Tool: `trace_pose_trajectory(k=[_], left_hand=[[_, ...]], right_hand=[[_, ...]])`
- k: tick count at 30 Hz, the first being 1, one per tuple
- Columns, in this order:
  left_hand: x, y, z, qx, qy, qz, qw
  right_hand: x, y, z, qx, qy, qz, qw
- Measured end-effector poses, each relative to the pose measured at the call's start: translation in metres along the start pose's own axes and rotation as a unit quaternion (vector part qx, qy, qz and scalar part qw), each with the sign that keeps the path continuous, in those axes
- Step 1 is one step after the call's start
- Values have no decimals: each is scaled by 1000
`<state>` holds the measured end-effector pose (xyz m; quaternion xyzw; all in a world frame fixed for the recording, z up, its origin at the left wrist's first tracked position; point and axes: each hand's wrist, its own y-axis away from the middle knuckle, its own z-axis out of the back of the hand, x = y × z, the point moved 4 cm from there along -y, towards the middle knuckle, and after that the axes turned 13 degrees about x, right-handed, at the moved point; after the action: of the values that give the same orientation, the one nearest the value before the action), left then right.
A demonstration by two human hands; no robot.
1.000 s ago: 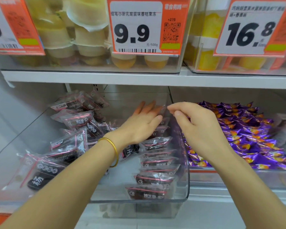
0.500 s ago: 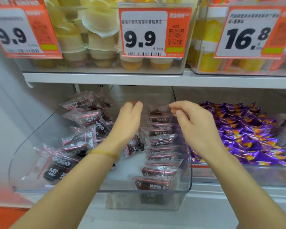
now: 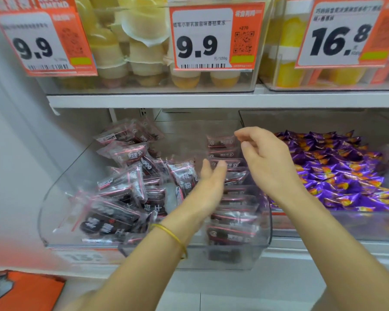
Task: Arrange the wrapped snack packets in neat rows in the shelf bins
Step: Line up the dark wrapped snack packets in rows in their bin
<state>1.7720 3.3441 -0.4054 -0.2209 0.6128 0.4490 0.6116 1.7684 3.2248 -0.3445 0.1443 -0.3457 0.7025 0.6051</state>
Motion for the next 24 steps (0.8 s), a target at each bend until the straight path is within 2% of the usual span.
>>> trace_pose_trajectory(k=[4, 6, 8, 9, 11, 13, 17, 20, 24], left_hand=[[1, -7, 17, -8, -40, -64, 997], [-8, -6, 46, -93, -123, -87, 984], [-17, -6, 75, -195, -262, -119, 938], [-20, -10, 83, -201, -333, -111, 914], [-9, -27, 90, -158, -462, -29, 872], [6, -40, 92, -118, -547, 32, 828], [8, -44, 88, -135, -615, 11, 777], [-5, -35, 86, -174, -613, -46, 770], [-24, -6, 80, -163, -532, -157, 816]], right_hand=[[14, -1, -6, 15, 39, 28, 999], [18, -1, -8, 26, 42, 36, 998], [21, 0, -10, 44, 47, 40, 997], [22, 1, -10, 52, 50, 44, 996], [23, 2, -10, 67, 51, 52, 995], [25, 3, -10, 82, 44, 56, 994], [31, 6, -11, 92, -17, 62, 994], [36, 7, -16, 102, -61, 61, 991], [40, 7, -26, 104, -80, 56, 990]])
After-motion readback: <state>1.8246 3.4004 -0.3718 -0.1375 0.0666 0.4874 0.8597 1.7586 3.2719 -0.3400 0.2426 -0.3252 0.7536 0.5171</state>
